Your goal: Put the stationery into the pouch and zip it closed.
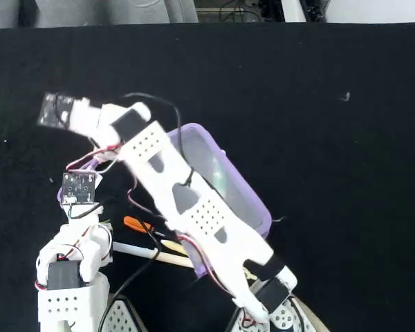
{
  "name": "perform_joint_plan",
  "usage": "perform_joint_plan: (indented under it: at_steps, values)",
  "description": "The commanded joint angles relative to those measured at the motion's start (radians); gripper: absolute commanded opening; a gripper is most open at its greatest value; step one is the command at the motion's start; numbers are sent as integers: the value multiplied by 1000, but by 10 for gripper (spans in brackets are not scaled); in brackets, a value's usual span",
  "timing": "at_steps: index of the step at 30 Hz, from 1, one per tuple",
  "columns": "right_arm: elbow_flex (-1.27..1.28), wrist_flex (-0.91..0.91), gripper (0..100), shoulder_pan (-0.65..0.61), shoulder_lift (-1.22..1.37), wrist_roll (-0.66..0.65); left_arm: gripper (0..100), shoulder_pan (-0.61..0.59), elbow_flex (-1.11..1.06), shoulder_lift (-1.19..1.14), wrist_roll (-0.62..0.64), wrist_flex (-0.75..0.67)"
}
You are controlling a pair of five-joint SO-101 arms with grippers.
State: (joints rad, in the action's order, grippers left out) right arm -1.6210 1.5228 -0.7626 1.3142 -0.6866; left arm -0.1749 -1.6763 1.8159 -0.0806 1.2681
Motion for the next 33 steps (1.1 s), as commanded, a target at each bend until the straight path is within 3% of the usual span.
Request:
perform_joint_plan:
  at_steps: [1,13,17,23,33]
  values:
    - [-33,-23,191,-9,8,-18,30,-1,-24,5,-6,5]
    - [-33,-25,188,-9,102,-29,30,-1,-24,5,-6,5]
    - [-36,-17,185,-9,113,-94,30,-1,-24,5,-6,5]
    - [-53,-25,11,-3,91,-110,30,-1,-24,5,-6,5]
    - [-53,-26,11,57,-71,-104,30,-1,-24,5,-6,5]
